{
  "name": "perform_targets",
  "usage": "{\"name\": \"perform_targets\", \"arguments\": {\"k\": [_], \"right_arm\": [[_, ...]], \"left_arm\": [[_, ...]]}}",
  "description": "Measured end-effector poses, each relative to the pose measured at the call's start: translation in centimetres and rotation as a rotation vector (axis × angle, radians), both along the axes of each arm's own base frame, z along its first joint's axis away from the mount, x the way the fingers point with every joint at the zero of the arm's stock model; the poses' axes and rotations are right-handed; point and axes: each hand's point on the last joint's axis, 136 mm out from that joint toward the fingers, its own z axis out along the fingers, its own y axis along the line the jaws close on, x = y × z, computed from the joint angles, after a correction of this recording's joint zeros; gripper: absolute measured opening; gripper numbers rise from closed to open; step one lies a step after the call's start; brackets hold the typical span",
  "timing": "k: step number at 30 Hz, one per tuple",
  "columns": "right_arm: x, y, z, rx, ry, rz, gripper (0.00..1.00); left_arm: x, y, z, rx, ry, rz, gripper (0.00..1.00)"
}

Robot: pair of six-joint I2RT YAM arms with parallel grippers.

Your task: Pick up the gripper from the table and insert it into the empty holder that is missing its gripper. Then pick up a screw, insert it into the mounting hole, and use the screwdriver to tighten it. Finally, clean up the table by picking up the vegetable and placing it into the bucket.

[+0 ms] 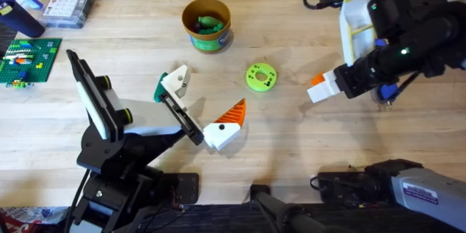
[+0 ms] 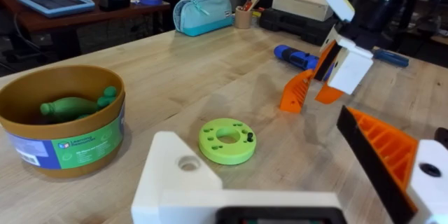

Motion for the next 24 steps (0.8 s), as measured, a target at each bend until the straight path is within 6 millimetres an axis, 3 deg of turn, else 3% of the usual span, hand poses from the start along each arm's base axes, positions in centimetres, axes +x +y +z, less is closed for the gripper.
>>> {"name": "perform_targets", "arguments": {"k": [5, 14, 24], "right_arm": [[-0.6, -0.1, -0.5, -0.012, 0.050, 0.003, 0.919], [0.9, -0.5, 1.4, -0.032, -0.031, -0.005, 0.919], [2.9, -0.3, -0.1, -0.047, -0.041, 0.016, 0.919]], "left_arm": [[0.1, 0.1, -0.1, 0.003, 0.006, 0.009, 0.990], [0.5, 0.4, -0.1, 0.004, 0.006, 0.037, 0.990], [0.5, 0.5, -0.1, 0.004, 0.006, 0.041, 0.990]]}}
